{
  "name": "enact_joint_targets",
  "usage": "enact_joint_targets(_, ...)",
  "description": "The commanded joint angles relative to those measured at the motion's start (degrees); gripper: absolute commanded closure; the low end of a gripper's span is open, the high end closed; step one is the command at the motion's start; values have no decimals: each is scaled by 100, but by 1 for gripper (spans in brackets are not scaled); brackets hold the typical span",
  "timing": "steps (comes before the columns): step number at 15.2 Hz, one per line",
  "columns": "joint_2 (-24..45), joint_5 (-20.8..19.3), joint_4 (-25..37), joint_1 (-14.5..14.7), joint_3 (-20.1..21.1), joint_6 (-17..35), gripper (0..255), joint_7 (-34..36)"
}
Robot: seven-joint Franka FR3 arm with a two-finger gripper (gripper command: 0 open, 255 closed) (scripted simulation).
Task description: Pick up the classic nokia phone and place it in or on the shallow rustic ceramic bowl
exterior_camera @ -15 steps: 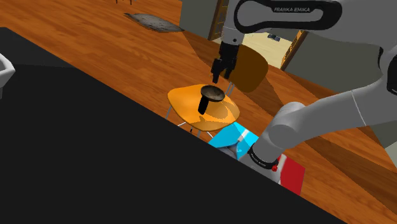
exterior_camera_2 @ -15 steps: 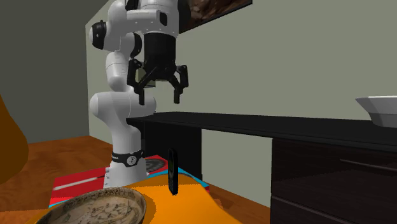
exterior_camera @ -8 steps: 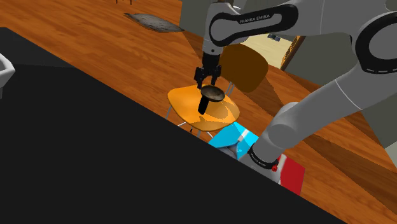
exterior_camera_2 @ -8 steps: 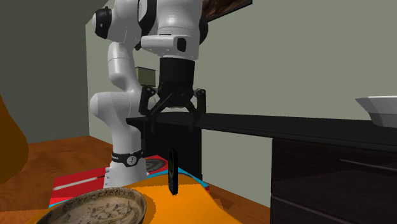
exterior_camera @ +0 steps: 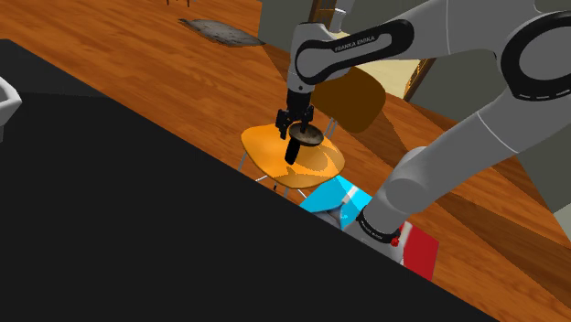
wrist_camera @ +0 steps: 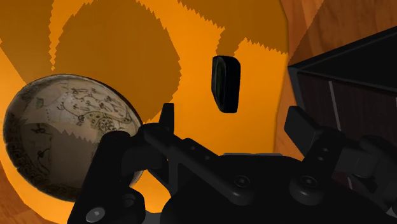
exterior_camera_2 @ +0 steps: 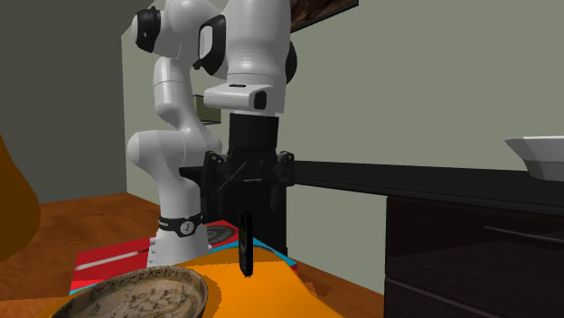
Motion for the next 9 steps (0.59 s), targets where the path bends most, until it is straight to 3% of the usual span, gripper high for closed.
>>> enact_joint_targets(1,32,3,-52,2,4,87,0,2)
enact_joint_targets(7,33,3,-52,2,4,87,0,2)
enact_joint_targets(8,32,3,-52,2,4,87,255,2)
enact_joint_targets(9,32,3,-52,2,4,87,255,2)
